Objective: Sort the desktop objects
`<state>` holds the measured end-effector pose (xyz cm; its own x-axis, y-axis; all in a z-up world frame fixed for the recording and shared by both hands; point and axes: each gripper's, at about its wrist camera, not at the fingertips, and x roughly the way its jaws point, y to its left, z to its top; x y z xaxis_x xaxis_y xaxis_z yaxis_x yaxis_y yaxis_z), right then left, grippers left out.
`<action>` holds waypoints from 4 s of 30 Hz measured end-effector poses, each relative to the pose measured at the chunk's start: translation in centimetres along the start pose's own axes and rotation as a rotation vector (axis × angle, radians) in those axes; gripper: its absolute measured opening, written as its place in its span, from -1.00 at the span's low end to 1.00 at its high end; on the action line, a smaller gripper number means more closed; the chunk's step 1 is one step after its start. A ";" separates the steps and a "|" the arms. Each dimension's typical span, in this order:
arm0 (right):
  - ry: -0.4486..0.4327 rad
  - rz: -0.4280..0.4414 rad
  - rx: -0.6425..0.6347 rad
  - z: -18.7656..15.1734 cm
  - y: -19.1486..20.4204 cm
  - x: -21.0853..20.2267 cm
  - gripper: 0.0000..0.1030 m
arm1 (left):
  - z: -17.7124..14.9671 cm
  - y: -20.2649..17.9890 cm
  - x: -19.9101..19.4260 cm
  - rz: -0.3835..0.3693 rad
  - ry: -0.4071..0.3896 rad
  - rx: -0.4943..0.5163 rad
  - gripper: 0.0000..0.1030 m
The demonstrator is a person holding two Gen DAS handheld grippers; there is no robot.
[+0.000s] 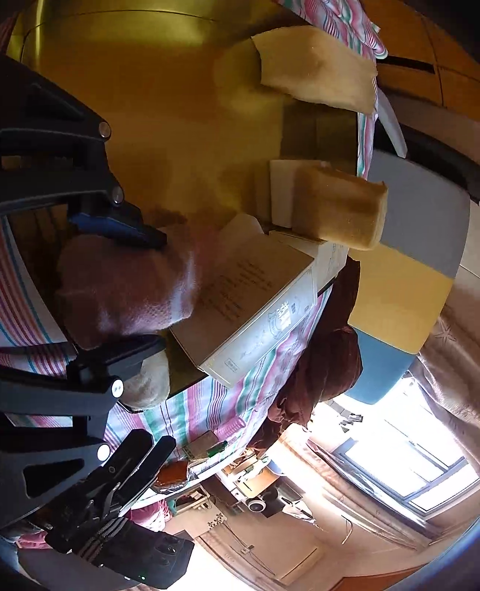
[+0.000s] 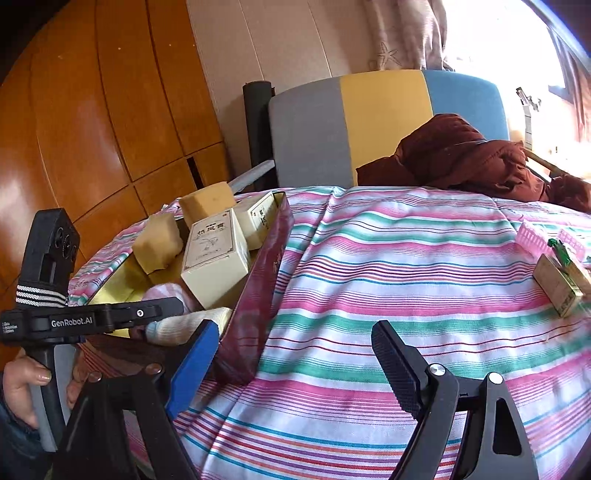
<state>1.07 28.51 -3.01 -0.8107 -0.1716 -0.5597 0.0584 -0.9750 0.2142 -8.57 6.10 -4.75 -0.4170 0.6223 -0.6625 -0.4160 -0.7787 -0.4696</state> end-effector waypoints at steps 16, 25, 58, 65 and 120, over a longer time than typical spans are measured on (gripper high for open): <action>-0.006 -0.046 0.063 -1.2 -3.3 -1.3 0.68 | 0.4 -0.6 -4.2 0.042 -0.162 -0.002 0.29; -0.031 -0.199 0.161 -2.3 -9.1 -4.3 0.71 | 0.8 -7.3 -3.9 -0.072 -0.146 0.140 0.26; -0.157 -0.284 0.354 -6.3 -19.4 -8.7 0.88 | 2.6 -32.1 23.2 -0.200 0.431 0.381 0.38; -0.179 -0.231 0.353 -6.4 -19.5 -8.7 0.95 | 3.5 -34.0 26.6 -0.109 0.463 0.362 0.49; -0.141 -0.233 0.324 -6.2 -19.0 -8.4 1.00 | 2.6 -32.5 27.3 -0.001 0.321 0.597 0.09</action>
<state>10.38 47.61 -7.29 -0.8536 0.0909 -0.5129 -0.3035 -0.8870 0.3479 -8.48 48.60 -6.05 -0.1942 0.4969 -0.8458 -0.8298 -0.5430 -0.1285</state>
